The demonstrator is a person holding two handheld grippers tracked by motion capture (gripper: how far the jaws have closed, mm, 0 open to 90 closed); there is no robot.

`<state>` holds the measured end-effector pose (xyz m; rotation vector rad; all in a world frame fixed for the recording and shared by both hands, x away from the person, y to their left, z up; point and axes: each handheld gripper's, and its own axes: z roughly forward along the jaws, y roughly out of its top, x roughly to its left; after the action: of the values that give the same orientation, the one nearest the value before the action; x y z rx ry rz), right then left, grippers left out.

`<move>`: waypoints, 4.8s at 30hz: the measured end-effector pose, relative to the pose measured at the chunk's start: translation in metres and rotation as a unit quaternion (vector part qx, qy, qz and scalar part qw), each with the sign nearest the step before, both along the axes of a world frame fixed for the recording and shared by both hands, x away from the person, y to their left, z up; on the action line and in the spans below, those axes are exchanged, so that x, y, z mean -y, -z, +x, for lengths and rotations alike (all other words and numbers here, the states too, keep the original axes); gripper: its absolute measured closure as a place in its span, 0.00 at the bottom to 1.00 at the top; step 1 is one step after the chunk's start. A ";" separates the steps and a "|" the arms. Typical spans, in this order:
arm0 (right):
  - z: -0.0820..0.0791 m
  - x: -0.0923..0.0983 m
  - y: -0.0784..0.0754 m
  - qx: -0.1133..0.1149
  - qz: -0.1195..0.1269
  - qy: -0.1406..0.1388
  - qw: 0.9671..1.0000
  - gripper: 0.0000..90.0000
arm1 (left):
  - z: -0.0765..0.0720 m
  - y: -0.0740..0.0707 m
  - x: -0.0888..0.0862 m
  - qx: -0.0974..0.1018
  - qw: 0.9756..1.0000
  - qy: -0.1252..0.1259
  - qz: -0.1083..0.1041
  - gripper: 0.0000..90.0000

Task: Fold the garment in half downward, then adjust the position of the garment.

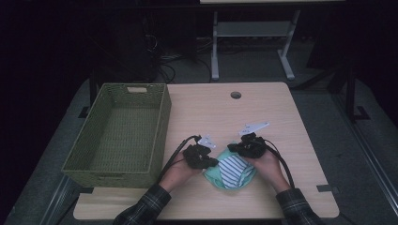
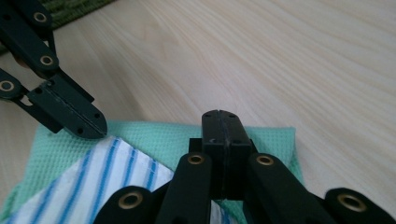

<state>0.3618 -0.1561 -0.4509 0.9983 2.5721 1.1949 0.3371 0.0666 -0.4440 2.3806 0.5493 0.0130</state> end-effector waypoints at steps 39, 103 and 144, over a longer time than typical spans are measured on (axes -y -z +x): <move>0.014 0.012 0.013 0.002 -0.043 0.034 0.999 1.00 | -0.013 -0.001 -0.020 0.030 0.999 -0.035 0.009 0.28; 0.015 0.082 0.005 -0.008 -0.064 0.060 0.996 0.99 | -0.018 0.024 -0.029 0.059 0.997 -0.039 0.031 0.14; -0.092 0.097 0.006 -0.016 -0.017 0.013 1.000 1.00 | -0.018 0.024 -0.028 0.056 0.997 -0.041 0.036 0.14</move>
<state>0.2695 -0.2527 -0.4573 1.0486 2.5859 1.1353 0.3188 0.0950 -0.4675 2.4082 0.6014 0.2039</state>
